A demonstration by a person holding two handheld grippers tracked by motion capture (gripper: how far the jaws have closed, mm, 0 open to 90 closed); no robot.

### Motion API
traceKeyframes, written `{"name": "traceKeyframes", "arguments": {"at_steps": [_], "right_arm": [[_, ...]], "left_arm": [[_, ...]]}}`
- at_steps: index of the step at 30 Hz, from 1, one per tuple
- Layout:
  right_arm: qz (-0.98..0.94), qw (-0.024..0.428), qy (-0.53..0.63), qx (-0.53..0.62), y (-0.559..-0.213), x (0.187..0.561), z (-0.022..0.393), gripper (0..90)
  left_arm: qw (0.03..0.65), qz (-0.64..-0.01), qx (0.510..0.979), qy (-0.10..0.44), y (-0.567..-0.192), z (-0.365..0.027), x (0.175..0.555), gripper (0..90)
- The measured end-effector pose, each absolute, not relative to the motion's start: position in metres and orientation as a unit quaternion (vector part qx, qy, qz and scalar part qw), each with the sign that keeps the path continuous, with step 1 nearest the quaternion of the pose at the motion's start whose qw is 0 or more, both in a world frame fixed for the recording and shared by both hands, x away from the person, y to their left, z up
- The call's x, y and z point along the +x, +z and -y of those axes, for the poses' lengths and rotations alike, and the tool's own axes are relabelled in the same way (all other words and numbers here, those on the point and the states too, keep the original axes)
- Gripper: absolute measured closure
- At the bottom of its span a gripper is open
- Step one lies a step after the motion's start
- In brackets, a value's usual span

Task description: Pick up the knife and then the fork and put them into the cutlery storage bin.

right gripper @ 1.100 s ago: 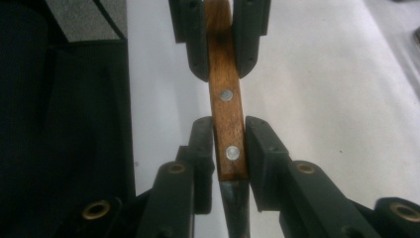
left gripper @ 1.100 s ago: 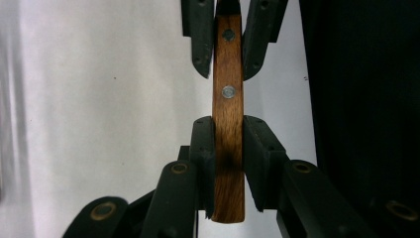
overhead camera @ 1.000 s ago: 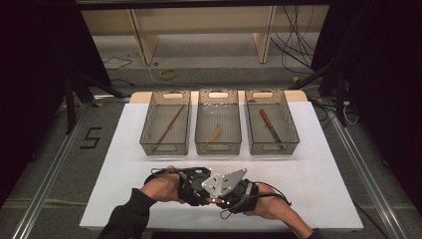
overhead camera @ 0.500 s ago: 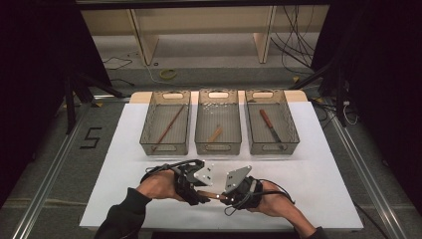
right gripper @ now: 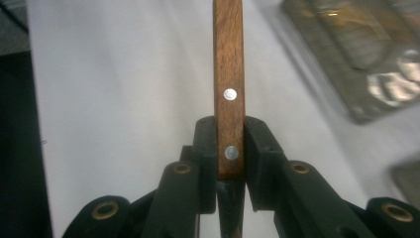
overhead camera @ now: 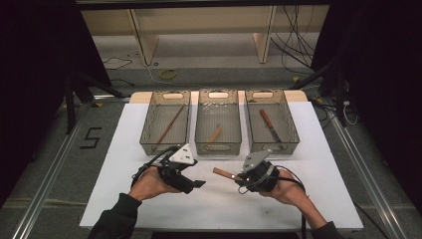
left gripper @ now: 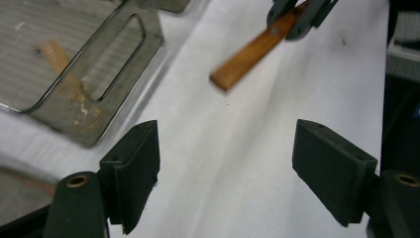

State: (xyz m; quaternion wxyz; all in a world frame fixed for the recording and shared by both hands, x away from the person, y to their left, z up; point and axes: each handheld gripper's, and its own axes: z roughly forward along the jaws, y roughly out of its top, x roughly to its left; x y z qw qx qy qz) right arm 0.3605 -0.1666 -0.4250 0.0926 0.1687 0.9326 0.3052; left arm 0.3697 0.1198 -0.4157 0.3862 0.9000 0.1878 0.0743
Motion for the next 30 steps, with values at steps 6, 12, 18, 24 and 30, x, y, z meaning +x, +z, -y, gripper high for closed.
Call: {"name": "traceKeyframes", "arguments": {"at_steps": [6, 12, 18, 24, 30], "right_arm": [[-0.911, 0.114, 0.327, 0.225, -0.410, 0.380, 0.189, 77.8], [-0.888, 0.133, 0.340, 0.279, -0.392, 0.404, 0.208, 77.8], [-0.872, 0.145, 0.340, 0.320, -0.382, 0.431, 0.222, 77.9], [-0.854, 0.157, 0.341, 0.359, -0.375, 0.457, 0.233, 77.8], [-0.835, 0.168, 0.338, 0.401, -0.371, 0.481, 0.242, 77.8]], "left_arm": [[0.419, -0.249, 0.869, 0.081, -0.430, -0.141, 0.369, 23.9], [0.450, -0.296, 0.837, 0.098, -0.441, -0.157, 0.365, 23.6], [0.477, -0.324, 0.811, 0.100, -0.443, -0.169, 0.364, 23.5], [0.484, -0.329, 0.804, 0.105, -0.448, -0.175, 0.360, 23.0], [0.496, -0.333, 0.794, 0.114, -0.449, -0.180, 0.357, 22.0]]}}
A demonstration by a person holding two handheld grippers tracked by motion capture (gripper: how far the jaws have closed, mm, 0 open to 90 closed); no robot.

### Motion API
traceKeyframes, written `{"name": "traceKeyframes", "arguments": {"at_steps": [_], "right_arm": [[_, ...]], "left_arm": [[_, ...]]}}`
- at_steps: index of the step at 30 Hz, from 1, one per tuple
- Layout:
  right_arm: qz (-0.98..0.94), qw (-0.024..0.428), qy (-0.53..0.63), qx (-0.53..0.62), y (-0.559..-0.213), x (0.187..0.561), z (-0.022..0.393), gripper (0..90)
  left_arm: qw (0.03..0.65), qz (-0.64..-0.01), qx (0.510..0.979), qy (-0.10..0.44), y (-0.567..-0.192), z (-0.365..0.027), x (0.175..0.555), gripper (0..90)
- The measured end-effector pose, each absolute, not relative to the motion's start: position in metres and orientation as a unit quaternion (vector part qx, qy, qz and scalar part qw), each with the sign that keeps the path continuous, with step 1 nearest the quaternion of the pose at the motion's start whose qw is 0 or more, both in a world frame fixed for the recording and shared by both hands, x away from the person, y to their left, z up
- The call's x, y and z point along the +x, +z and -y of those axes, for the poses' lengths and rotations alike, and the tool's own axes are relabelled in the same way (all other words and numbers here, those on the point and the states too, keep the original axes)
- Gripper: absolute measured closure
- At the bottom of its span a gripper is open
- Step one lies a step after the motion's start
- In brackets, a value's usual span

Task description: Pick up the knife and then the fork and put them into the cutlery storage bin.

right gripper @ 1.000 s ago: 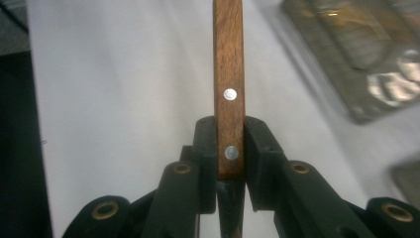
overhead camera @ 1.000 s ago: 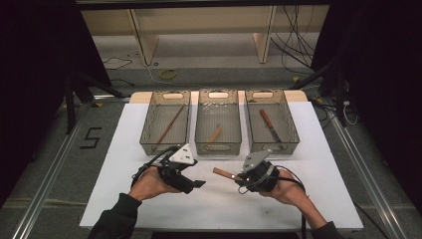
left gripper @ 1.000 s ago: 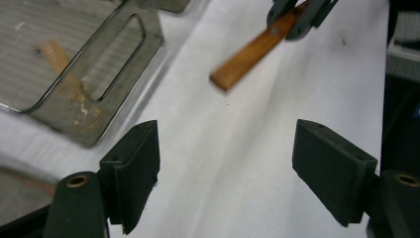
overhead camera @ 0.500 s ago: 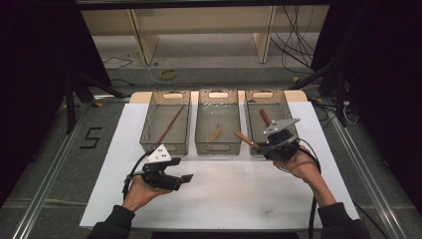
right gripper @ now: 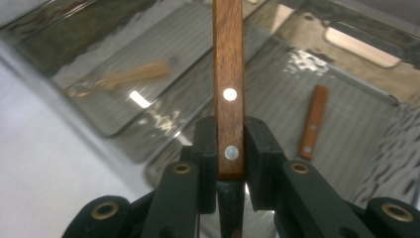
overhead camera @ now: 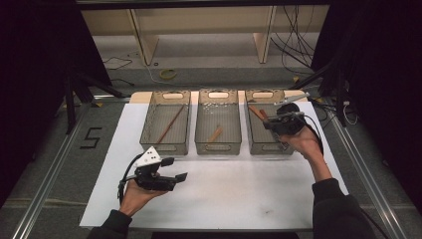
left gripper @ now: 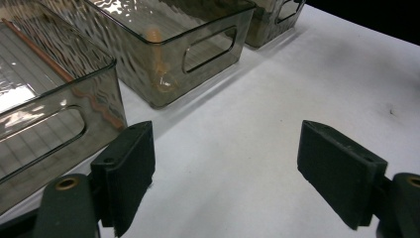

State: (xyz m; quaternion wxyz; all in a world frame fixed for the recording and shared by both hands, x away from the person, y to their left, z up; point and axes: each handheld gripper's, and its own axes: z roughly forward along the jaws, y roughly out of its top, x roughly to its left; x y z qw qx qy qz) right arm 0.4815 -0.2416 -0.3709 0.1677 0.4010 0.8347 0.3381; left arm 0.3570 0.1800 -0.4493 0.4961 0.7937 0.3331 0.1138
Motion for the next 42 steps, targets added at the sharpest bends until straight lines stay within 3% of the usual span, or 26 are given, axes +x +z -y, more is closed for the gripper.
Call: {"name": "traceKeyframes", "arguments": {"at_steps": [15, 32, 36, 42], "right_arm": [[-0.810, 0.178, 0.305, 0.468, -0.379, 0.531, 0.246, 77.7], [-0.806, 0.171, 0.274, 0.496, -0.400, 0.552, 0.241, 76.9], [-0.804, 0.162, 0.274, 0.502, -0.402, 0.555, 0.238, 65.6], [-0.805, 0.158, 0.289, 0.494, -0.398, 0.552, 0.237, 59.1]], "left_arm": [[0.496, -0.329, 0.796, 0.112, -0.453, -0.182, 0.350, 19.8], [0.496, -0.330, 0.796, 0.112, -0.455, -0.184, 0.348, 19.0], [0.496, -0.330, 0.795, 0.111, -0.455, -0.184, 0.348, 18.9], [0.497, -0.333, 0.794, 0.110, -0.456, -0.185, 0.349, 18.7]]}}
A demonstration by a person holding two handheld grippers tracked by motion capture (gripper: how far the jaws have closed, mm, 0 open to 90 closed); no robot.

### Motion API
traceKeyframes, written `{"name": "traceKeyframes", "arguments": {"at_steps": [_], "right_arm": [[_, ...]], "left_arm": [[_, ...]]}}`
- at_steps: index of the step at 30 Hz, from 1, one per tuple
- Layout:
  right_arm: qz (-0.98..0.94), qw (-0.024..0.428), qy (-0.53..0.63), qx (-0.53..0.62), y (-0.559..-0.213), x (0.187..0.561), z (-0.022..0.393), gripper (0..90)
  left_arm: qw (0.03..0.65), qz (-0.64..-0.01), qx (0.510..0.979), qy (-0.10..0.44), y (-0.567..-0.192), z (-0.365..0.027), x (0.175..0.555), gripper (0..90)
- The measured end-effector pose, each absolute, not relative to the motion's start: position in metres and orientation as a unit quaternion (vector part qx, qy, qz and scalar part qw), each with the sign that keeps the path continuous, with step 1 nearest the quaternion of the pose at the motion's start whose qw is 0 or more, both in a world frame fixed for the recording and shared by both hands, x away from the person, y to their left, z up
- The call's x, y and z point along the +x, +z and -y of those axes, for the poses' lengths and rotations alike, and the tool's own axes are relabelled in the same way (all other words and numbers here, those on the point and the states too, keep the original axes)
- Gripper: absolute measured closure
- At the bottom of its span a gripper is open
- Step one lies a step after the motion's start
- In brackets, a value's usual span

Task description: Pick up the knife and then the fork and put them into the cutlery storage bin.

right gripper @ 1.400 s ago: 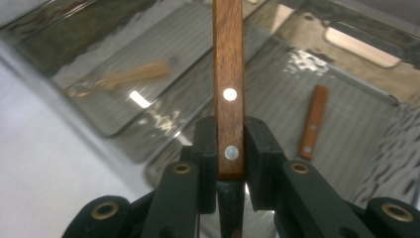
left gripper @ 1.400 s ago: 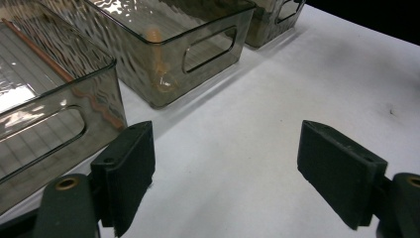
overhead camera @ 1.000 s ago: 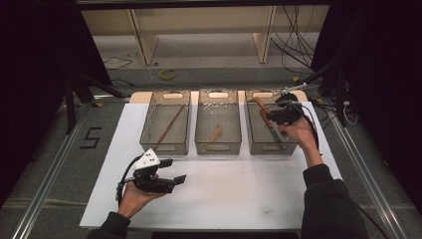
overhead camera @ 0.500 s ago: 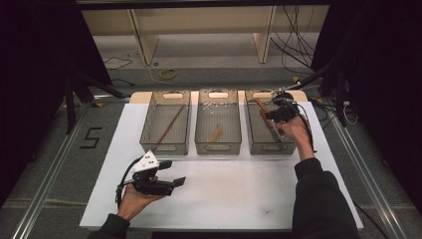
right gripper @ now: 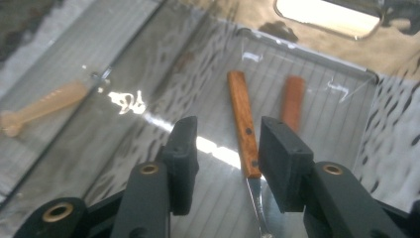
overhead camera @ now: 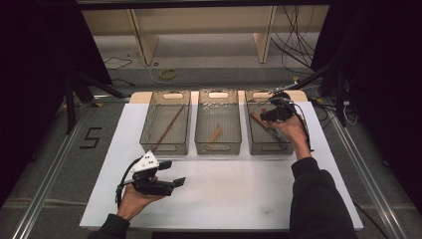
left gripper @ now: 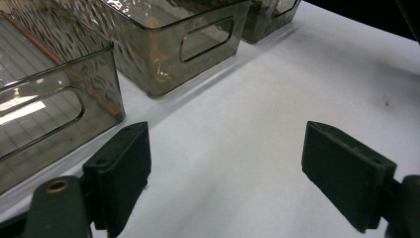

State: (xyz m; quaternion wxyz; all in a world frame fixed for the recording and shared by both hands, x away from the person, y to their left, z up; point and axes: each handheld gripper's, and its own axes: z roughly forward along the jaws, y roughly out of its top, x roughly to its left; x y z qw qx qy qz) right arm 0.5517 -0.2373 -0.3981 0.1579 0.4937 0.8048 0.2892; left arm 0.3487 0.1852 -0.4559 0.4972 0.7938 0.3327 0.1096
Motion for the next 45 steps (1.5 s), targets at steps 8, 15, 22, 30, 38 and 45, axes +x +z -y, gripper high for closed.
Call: {"name": "traceKeyframes", "arguments": {"at_steps": [8, 15, 22, 30, 38, 45], "right_arm": [[-0.796, 0.145, 0.333, 0.485, -0.387, 0.535, 0.239, 44.7], [-0.789, 0.136, 0.381, 0.463, -0.376, 0.505, 0.236, 35.5], [-0.796, 0.131, 0.404, 0.431, -0.372, 0.468, 0.225, 31.8], [-0.799, 0.121, 0.435, 0.396, -0.377, 0.428, 0.213, 29.7], [-0.792, 0.116, 0.460, 0.385, -0.384, 0.401, 0.212, 28.4], [-0.787, 0.101, 0.475, 0.380, -0.398, 0.380, 0.214, 26.6]], "left_arm": [[0.500, -0.335, 0.791, 0.109, -0.456, -0.187, 0.349, 18.4], [0.504, -0.340, 0.787, 0.105, -0.456, -0.188, 0.350, 18.4], [0.513, -0.344, 0.780, 0.096, -0.454, -0.190, 0.350, 18.4], [0.514, -0.343, 0.781, 0.094, -0.454, -0.189, 0.350, 18.2], [0.515, -0.343, 0.781, 0.088, -0.454, -0.190, 0.349, 18.2], [0.514, -0.342, 0.782, 0.084, -0.454, -0.189, 0.348, 18.1]]}}
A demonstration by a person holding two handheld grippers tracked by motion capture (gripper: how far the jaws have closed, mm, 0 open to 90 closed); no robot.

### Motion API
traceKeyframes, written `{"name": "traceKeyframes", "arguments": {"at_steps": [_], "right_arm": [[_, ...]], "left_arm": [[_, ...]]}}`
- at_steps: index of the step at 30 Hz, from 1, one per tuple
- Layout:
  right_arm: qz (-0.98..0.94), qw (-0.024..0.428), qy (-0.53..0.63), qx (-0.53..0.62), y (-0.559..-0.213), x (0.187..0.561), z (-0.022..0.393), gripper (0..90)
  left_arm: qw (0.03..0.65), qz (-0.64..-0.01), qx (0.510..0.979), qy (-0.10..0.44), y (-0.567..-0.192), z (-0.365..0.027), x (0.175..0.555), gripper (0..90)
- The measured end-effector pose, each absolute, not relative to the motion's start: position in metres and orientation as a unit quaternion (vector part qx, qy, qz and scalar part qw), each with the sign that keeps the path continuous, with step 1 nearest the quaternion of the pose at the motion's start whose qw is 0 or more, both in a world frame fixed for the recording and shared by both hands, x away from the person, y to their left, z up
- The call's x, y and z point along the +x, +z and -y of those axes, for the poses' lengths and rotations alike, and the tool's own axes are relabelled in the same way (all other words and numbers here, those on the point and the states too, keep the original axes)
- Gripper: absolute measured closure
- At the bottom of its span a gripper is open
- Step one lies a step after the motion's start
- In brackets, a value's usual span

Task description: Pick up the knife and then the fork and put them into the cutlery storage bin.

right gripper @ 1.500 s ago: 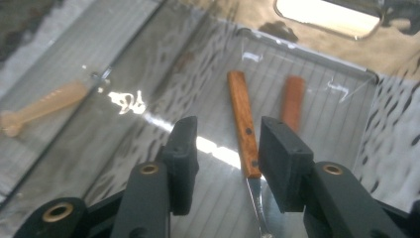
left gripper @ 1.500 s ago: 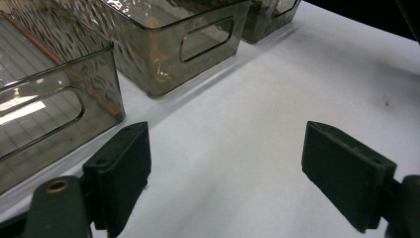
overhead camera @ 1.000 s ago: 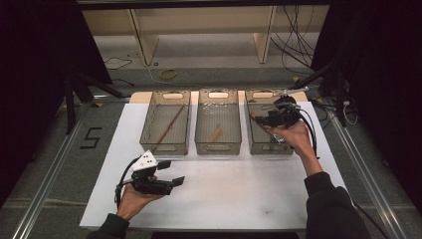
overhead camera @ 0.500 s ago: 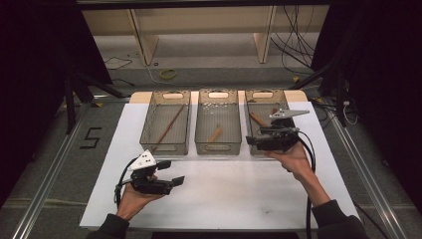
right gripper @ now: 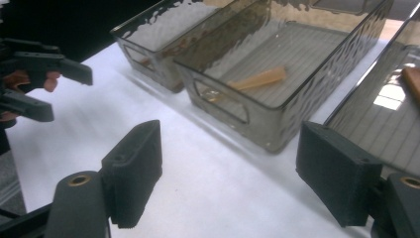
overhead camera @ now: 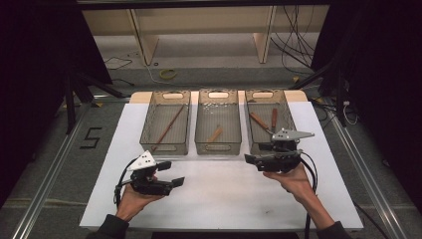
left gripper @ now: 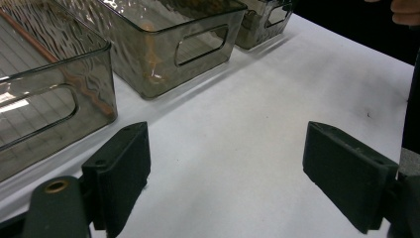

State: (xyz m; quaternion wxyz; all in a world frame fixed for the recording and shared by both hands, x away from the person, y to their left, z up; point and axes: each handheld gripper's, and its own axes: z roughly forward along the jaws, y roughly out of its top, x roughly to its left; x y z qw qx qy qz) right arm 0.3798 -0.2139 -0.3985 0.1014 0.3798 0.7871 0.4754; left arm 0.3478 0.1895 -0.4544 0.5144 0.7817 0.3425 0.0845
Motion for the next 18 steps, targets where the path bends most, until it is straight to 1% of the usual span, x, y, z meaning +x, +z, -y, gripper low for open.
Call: {"name": "traceKeyframes", "arguments": {"at_steps": [6, 8, 18], "right_arm": [[-0.777, 0.090, 0.492, 0.382, -0.411, 0.362, 0.218, 24.8], [-0.774, 0.094, 0.495, 0.383, -0.416, 0.355, 0.219, 24.7], [-0.761, 0.088, 0.514, 0.385, -0.430, 0.331, 0.230, 23.5]], "left_arm": [[0.518, -0.342, 0.780, 0.081, -0.454, -0.189, 0.346, 18.1], [0.519, -0.341, 0.780, 0.080, -0.454, -0.190, 0.346, 18.2], [0.522, -0.340, 0.779, 0.070, -0.456, -0.189, 0.343, 18.2]]}}
